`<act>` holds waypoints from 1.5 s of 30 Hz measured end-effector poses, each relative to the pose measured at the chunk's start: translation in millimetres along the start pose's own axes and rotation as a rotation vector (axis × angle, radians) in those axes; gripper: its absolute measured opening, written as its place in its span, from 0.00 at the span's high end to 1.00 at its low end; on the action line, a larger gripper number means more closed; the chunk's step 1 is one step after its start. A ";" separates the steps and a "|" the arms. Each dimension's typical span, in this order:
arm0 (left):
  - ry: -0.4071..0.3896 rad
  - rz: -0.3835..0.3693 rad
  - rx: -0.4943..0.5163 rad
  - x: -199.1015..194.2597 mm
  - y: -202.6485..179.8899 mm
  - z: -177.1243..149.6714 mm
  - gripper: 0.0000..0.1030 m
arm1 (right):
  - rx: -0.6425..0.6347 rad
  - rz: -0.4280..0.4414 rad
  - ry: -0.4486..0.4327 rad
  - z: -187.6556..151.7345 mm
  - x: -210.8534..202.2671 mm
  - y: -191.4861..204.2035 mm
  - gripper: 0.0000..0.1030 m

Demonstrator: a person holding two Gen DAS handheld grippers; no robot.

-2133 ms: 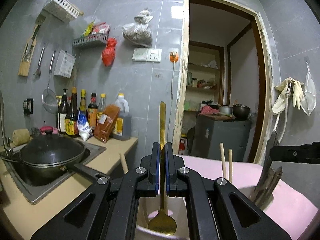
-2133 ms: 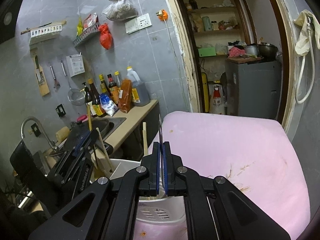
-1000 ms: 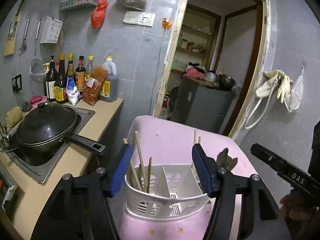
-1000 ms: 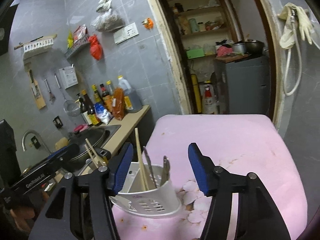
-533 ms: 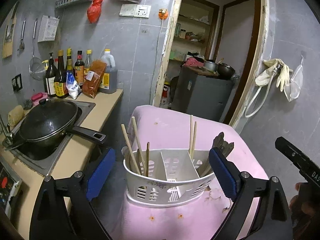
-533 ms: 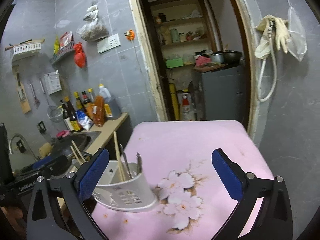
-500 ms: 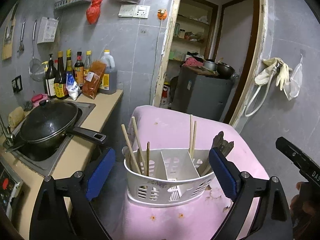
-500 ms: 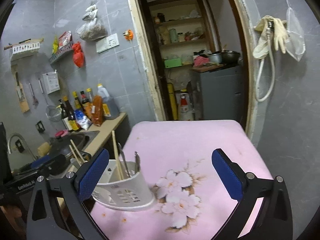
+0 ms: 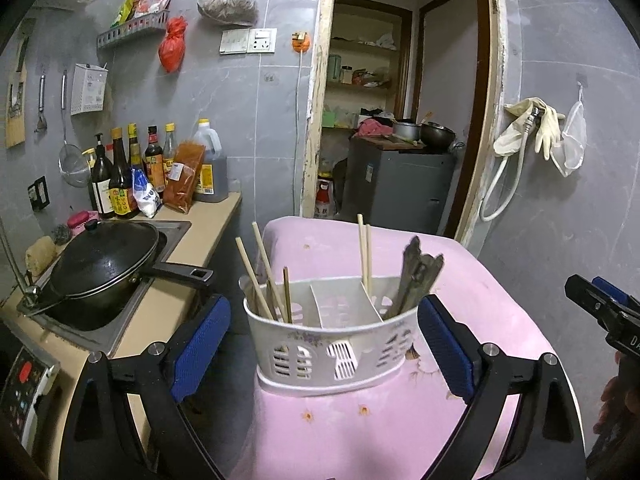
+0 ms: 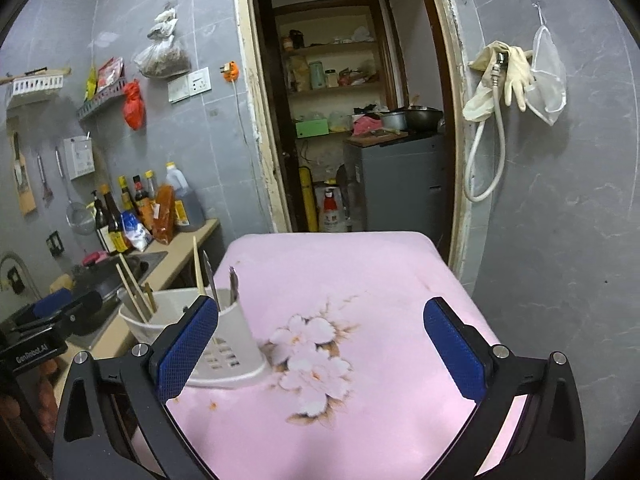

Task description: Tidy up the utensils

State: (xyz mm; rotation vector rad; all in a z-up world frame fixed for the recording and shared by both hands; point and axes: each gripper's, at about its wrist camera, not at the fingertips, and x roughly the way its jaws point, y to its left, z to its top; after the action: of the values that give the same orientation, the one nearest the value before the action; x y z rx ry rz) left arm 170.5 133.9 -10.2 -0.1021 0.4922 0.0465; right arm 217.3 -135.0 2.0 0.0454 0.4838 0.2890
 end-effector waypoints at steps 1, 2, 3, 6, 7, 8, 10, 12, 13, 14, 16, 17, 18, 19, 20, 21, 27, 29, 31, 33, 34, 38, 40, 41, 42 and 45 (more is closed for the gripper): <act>-0.001 0.003 0.001 -3.4 -2.7 -2.6 0.11 | -0.002 -0.001 0.001 -1.1 -2.4 -2.2 0.00; -0.003 0.008 0.001 -6.7 -5.5 -5.2 0.11 | -0.003 0.000 0.003 -3.1 -6.1 -5.1 0.00; -0.003 0.013 0.000 -10.2 -8.4 -8.0 0.11 | -0.002 0.004 0.007 -4.3 -8.9 -7.3 0.00; -0.013 0.038 -0.014 -25.1 -17.8 -15.9 0.11 | -0.014 0.010 0.025 -10.5 -20.8 -14.5 0.00; -0.019 0.044 -0.025 -29.8 -19.3 -18.4 0.11 | -0.018 0.013 0.028 -12.1 -25.0 -16.3 0.00; -0.026 0.046 -0.040 -35.9 -21.4 -21.5 0.11 | -0.020 0.017 0.030 -13.7 -29.4 -18.3 0.00; -0.039 0.051 -0.057 -47.1 -27.3 -26.5 0.11 | -0.028 0.024 0.034 -17.2 -38.1 -21.5 0.00; -0.040 0.072 -0.055 -57.1 -34.2 -32.2 0.11 | -0.027 0.025 0.035 -20.2 -46.8 -26.4 0.00; -0.039 0.080 -0.055 -62.5 -36.8 -34.9 0.11 | -0.025 0.027 0.035 -21.6 -50.4 -27.7 0.00; -0.038 0.085 -0.056 -66.4 -38.7 -36.8 0.11 | -0.024 0.029 0.033 -23.3 -56.6 -30.6 0.00; -0.042 0.092 -0.064 -76.6 -44.3 -42.1 0.11 | -0.029 0.024 0.026 -25.9 -65.1 -33.2 0.00; -0.045 0.097 -0.069 -82.0 -46.1 -44.4 0.11 | -0.028 0.021 0.019 -28.0 -71.7 -35.6 0.00; -0.049 0.098 -0.072 -87.7 -47.8 -46.9 0.11 | -0.024 0.020 0.013 -29.8 -76.3 -37.2 0.00; -0.053 0.101 -0.073 -92.3 -50.6 -50.0 0.11 | -0.021 0.016 0.006 -31.6 -81.1 -38.0 0.00; -0.059 0.107 -0.073 -97.5 -52.4 -52.1 0.11 | -0.022 0.013 -0.002 -33.4 -86.1 -38.8 0.00; -0.063 0.113 -0.070 -102.0 -53.9 -54.0 0.11 | -0.025 0.012 -0.007 -35.8 -90.4 -38.7 0.00; -0.082 0.123 -0.055 -122.8 -63.2 -62.2 0.11 | -0.017 0.018 -0.010 -47.3 -108.7 -40.4 0.00; -0.089 0.121 -0.050 -126.9 -64.4 -64.9 0.11 | -0.013 0.017 -0.012 -49.6 -112.9 -40.8 0.00; -0.095 0.120 -0.042 -131.0 -67.4 -67.4 0.11 | -0.012 0.015 -0.018 -50.1 -116.7 -40.6 0.00; -0.095 0.119 -0.033 -133.4 -69.8 -68.9 0.11 | -0.010 0.015 -0.023 -50.2 -118.9 -41.4 0.00; -0.094 0.118 -0.030 -133.6 -70.3 -69.7 0.11 | -0.009 0.015 -0.025 -49.8 -119.9 -41.4 0.00; -0.101 0.111 -0.029 -136.3 -71.9 -69.8 0.11 | -0.009 0.019 -0.028 -49.7 -120.8 -41.1 0.00; -0.104 0.110 -0.027 -137.1 -71.8 -69.8 0.11 | -0.007 0.018 -0.028 -49.5 -120.9 -41.3 0.00; -0.104 0.110 -0.027 -137.2 -72.0 -69.5 0.11 | -0.008 0.018 -0.029 -50.0 -121.3 -41.1 0.00; -0.105 0.109 -0.027 -137.6 -71.8 -69.5 0.11 | -0.007 0.019 -0.029 -49.9 -121.5 -41.1 0.00; -0.104 0.109 -0.027 -137.6 -71.6 -69.6 0.11 | -0.007 0.020 -0.029 -49.3 -121.2 -41.2 0.00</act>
State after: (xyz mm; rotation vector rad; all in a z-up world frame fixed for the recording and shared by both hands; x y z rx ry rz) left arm 21.6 52.4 0.3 -0.0985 0.3926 0.1645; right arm 102.8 -210.2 8.6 0.0476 0.4540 0.3095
